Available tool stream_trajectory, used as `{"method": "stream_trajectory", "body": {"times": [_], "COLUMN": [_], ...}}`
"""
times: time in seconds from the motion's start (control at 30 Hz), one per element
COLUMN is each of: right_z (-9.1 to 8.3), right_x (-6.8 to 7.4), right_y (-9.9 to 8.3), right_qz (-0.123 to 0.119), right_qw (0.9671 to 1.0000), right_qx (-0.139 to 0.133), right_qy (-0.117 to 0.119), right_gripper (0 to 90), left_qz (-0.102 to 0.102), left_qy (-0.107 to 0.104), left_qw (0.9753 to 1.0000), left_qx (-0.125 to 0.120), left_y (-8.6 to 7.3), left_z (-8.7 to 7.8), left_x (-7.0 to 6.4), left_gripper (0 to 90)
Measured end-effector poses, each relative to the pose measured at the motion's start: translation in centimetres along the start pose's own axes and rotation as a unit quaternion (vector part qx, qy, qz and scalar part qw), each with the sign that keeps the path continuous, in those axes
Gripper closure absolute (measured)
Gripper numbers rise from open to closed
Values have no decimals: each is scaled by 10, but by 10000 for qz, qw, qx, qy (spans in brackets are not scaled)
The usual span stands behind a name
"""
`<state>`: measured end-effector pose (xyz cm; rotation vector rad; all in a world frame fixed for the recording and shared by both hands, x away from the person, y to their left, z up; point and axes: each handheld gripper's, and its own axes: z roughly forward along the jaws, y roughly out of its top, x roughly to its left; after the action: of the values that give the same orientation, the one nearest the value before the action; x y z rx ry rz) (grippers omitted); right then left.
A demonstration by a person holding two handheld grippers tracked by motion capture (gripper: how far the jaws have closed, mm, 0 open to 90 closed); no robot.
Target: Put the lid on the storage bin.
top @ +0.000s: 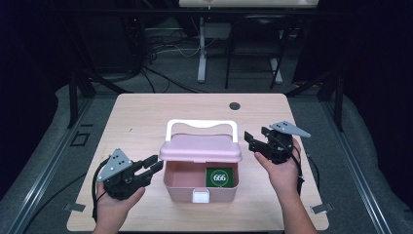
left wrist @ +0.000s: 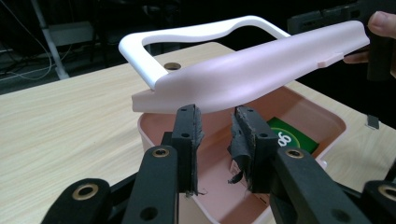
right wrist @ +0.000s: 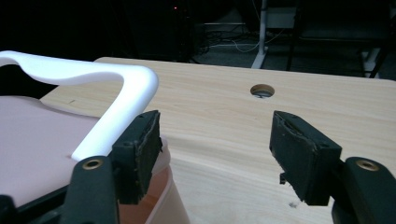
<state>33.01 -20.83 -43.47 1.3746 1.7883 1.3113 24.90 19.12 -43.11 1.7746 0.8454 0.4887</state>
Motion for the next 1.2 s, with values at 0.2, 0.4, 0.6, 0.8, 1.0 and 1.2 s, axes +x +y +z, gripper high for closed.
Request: {"method": "stream_trajectory", "body": {"times": [0.2,0.4,0.6,0.8,1.0,1.2], "right_z": [1,1,1,1,1,1], "right_x": [0,0,0,0,0,0], "right_y": [-1,-1,-1,-1,-1,-1], "right_qz": [14,-20,-34,-43,-50,-46], "right_qw": [10000,10000,10000,10000,10000,10000], "right_qx": [-41,-54,-41,-52,-59,-67], "right_qy": [42,53,39,29,25,15], "right_gripper": [298,285,284,284,286,289], "left_qz": [9,-34,-47,-110,-162,-164], "left_qy": [-17,-36,-20,-26,-22,-21], "left_qw": [10000,10000,10000,9999,9998,9996], "left_qx": [38,64,86,88,129,212], "left_y": [-5,-10,-15,-22,-29,-38], "left_z": [-1,-1,-3,-4,-4,-4], "left_x": [-1,-2,-3,-2,-2,-4], "left_gripper": [704,704,704,705,707,708]}}
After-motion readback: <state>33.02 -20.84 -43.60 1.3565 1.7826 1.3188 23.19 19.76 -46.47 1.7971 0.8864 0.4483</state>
